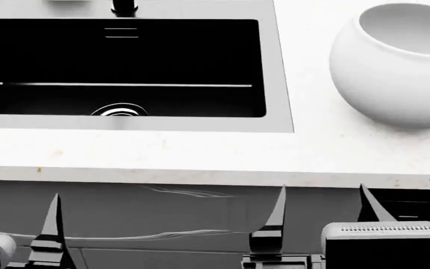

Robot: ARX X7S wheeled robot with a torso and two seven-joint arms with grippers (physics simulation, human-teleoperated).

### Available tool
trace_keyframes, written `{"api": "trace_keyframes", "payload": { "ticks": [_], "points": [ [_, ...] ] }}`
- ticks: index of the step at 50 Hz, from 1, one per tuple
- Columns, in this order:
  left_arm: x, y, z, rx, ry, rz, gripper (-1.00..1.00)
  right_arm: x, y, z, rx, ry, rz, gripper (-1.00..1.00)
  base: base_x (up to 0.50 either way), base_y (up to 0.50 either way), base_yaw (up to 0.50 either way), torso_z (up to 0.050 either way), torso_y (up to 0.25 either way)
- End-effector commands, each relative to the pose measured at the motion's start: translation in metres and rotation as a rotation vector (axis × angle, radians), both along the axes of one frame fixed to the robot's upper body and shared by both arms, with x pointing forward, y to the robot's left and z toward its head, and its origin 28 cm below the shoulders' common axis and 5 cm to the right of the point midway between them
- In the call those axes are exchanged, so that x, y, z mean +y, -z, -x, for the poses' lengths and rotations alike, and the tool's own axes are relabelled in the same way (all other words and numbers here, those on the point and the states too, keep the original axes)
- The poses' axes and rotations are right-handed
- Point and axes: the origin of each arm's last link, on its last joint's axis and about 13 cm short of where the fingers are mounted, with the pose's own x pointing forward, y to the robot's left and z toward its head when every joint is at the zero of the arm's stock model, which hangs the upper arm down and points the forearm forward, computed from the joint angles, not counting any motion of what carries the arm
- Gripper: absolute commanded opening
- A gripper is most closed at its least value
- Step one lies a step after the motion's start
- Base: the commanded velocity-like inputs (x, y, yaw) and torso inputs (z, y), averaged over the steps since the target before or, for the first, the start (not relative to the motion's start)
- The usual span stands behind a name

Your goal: There is a mixed pile of frozen fruits and vegetables on the counter. Locate all the frozen vegetables and place the items in a bowl on the counter. Take all the frozen fruits and defrost them in a running sink.

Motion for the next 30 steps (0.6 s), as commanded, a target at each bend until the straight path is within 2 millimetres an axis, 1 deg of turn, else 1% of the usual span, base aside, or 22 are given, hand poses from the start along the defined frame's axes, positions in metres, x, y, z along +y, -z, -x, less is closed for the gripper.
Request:
{"api": "trace_keyframes", "payload": {
  "ticks": [1, 3, 7, 9, 11, 12, 14, 15, 16, 17, 19, 20, 21, 23, 24, 26, 27, 30],
  "points": [
    [0.012, -0.012, 0.013, -0.009, -0.015, -0.022, 1.00, -0.011, -0.020, 0.010, -0.030, 0.028, 0.021, 1.00, 0.00, 0.00, 0.00, 0.000, 0.000],
    [0.017, -0.015, 0.014, -0.017, -0.027, -0.034, 1.00, -0.019, -0.025, 0.013, -0.037, 0.049, 0.025, 1.00, 0.00, 0.00, 0.00, 0.000, 0.000],
    [0.025, -0.016, 0.016, -0.015, -0.058, -0.036, 1.00, -0.028, -0.031, 0.015, -0.029, 0.067, 0.026, 1.00, 0.00, 0.00, 0.00, 0.000, 0.000],
    [0.026, -0.023, 0.017, -0.020, -0.060, -0.046, 1.00, -0.030, -0.034, 0.017, -0.030, 0.071, 0.031, 1.00, 0.00, 0.00, 0.00, 0.000, 0.000],
    [0.029, -0.024, 0.019, -0.025, -0.066, -0.041, 1.00, -0.034, -0.037, 0.019, -0.031, 0.079, 0.036, 1.00, 0.00, 0.00, 0.00, 0.000, 0.000],
    [0.029, -0.020, 0.018, -0.016, -0.066, -0.045, 1.00, -0.036, -0.038, 0.021, -0.028, 0.083, 0.039, 1.00, 0.00, 0.00, 0.00, 0.000, 0.000],
    [0.026, -0.021, 0.013, -0.015, -0.065, -0.043, 1.00, -0.038, -0.038, 0.020, -0.024, 0.091, 0.038, 1.00, 0.00, 0.00, 0.00, 0.000, 0.000],
    [0.025, -0.020, 0.013, -0.032, -0.041, -0.075, 1.00, -0.039, -0.038, 0.020, -0.023, 0.092, 0.034, 1.00, 0.00, 0.00, 0.00, 0.000, 0.000],
    [0.024, -0.022, 0.013, -0.028, -0.039, -0.071, 1.00, -0.039, -0.038, 0.020, -0.019, 0.092, 0.039, 1.00, 0.00, 0.00, 0.00, 0.000, 0.000],
    [0.024, -0.020, 0.012, -0.053, -0.019, -0.084, 1.00, -0.038, -0.037, 0.020, -0.020, 0.091, 0.039, 1.00, 0.00, 0.00, 0.00, 0.000, 0.000],
    [0.028, -0.021, 0.020, -0.053, -0.018, -0.090, 1.00, -0.037, -0.037, 0.020, -0.019, 0.087, 0.046, 1.00, 0.00, 0.00, 0.00, 0.037, 0.077],
    [0.028, -0.021, 0.019, -0.054, -0.017, -0.095, 1.00, -0.037, -0.037, 0.020, -0.019, 0.086, 0.047, 1.00, 0.00, 0.00, 0.00, 0.048, 0.105],
    [0.027, -0.018, 0.013, -0.072, -0.036, -0.128, 1.00, -0.037, -0.038, 0.021, -0.021, 0.084, 0.049, 1.00, 0.00, 0.00, 0.00, 0.050, 0.115],
    [0.026, -0.020, 0.015, -0.066, -0.035, -0.151, 1.00, -0.035, -0.040, 0.023, -0.029, 0.080, 0.055, 1.00, 0.00, 0.00, 0.00, 0.050, 0.113],
    [0.024, -0.019, 0.011, -0.074, -0.036, -0.172, 1.00, -0.035, -0.041, 0.023, -0.033, 0.079, 0.057, 1.00, 0.00, 0.00, 0.00, 0.050, 0.113],
    [0.025, -0.014, 0.011, -0.067, -0.038, -0.154, 1.00, -0.035, -0.042, 0.024, -0.036, 0.079, 0.058, 1.00, 0.00, 0.00, 0.00, 0.050, 0.119],
    [0.025, -0.017, 0.011, -0.068, -0.040, -0.165, 1.00, -0.035, -0.042, 0.025, -0.038, 0.078, 0.061, 1.00, 0.00, 0.00, 0.00, 0.050, 0.125],
    [0.029, -0.018, 0.017, -0.066, -0.044, -0.168, 1.00, -0.034, -0.043, 0.025, -0.042, 0.080, 0.063, 1.00, 0.00, 0.00, 0.00, 0.050, 0.125]
  ]
}}
